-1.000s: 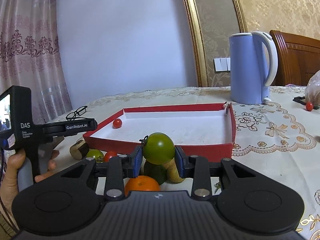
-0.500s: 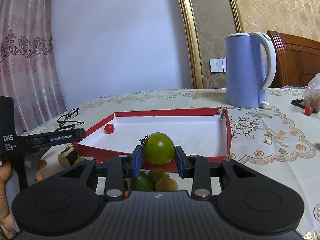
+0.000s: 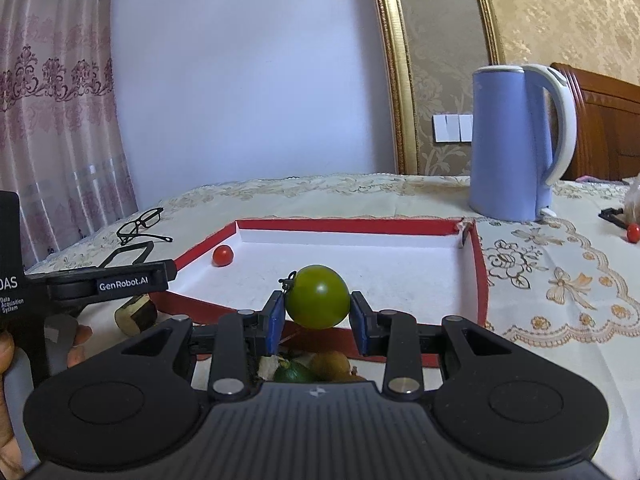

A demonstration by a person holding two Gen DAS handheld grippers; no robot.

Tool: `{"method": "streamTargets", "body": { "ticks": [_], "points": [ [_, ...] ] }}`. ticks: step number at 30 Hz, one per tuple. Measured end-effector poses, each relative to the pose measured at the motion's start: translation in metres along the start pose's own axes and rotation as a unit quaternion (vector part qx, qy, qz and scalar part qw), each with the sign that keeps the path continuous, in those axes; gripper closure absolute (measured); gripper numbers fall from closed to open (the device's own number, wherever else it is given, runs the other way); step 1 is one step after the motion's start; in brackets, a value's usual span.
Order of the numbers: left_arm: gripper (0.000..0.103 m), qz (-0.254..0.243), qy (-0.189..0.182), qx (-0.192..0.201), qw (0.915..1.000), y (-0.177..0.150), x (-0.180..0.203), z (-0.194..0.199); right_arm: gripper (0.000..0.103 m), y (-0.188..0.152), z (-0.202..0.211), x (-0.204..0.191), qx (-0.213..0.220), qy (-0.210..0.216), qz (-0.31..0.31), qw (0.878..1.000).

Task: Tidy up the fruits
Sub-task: 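Carry the green tomato into the red tray and open the right tool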

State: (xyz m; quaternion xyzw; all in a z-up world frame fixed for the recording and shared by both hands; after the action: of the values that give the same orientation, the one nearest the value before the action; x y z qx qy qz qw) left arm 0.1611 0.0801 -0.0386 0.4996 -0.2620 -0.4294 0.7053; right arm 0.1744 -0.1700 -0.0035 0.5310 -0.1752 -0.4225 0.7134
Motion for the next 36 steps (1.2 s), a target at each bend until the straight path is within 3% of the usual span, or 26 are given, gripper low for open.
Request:
{"method": "streamTargets", "body": {
  "ticks": [15, 36],
  "points": [
    [0.000, -0.001, -0.001, 0.000, 1.0000, 0.000, 0.001, -0.001, 0.069, 0.010, -0.029, -0.010, -0.025, 0.007, 0.022, 0.999],
    [0.000, -0.001, -0.002, -0.005, 1.0000, 0.000, 0.002, -0.002, 0.069, 0.032, -0.085, 0.016, -0.082, -0.018, 0.031, 0.996]
  ]
}}
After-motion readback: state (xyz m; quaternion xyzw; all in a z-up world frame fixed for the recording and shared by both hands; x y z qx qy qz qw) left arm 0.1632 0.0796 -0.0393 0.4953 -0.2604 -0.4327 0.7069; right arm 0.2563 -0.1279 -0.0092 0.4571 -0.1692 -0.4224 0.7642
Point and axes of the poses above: each gripper's, at about its wrist camera, not at the fingertips, and z roughly against the way its jaws point, x to its right, y to its top, the point moved 7 cm from there along -z, roughly the way its jaws point, and after that the axes turned 14 degrees about y, right-handed, at the moved point
